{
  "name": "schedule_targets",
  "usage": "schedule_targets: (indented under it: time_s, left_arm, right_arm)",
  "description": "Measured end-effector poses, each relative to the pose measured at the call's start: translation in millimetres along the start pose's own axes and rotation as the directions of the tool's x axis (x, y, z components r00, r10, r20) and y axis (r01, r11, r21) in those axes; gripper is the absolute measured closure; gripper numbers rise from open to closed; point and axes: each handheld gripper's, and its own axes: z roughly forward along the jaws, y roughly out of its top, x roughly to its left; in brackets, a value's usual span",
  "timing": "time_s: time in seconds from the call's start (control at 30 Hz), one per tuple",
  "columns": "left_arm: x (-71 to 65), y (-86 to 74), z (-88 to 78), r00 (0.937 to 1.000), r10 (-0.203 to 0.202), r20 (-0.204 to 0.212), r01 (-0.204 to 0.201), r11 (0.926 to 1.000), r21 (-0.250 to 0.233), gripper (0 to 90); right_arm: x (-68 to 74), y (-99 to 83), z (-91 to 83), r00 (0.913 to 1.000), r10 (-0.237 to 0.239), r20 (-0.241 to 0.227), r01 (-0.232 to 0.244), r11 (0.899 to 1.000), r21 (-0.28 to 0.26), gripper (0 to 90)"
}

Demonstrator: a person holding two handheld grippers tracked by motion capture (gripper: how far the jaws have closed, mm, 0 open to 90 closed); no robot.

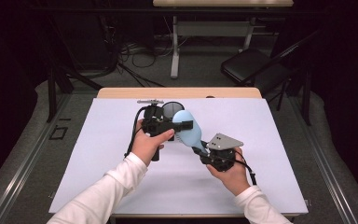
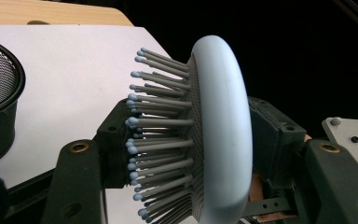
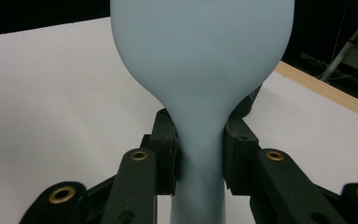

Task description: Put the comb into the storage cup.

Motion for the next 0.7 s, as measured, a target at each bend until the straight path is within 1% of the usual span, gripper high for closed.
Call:
schedule_targets:
  time_s: [0.13,0.23,0.43,0.6,0.7]
  left_arm:
    - [0.0,0.3,-0.5,1.0,-0.008,0.003,0.008,0.9999,-0.009,41.4]
    - [0.3,0.4,-1.0,1.0,0.005,-0.006,-0.005,1.0,-0.002,44.4]
    - [1.0,0.2,-1.0,1.0,0.007,0.001,-0.007,1.0,-0.003,45.4]
    - [1.2,0.4,-0.2,0.9999,-0.007,0.016,0.007,0.9999,-0.01,45.9]
    - [1.6,0.7,0.0,0.9997,-0.012,0.02,0.012,0.9999,-0.006,46.2]
  right_arm:
    - [-0.1,-0.1,0.0,1.0,0.0,0.0,0.0,1.0,-0.001,69.4]
    - [-0.3,-0.1,0.0,1.0,0.001,0.0,-0.001,1.0,-0.001,69.3]
    - [-0.2,-0.5,0.3,1.0,0.001,0.001,-0.001,1.0,-0.001,69.4]
    - [-0.5,-0.3,-0.1,1.0,0.002,0.002,-0.002,1.0,-0.002,69.4]
    - [-0.7,-0.4,-0.3,1.0,0.003,0.002,-0.003,1.0,-0.003,69.4]
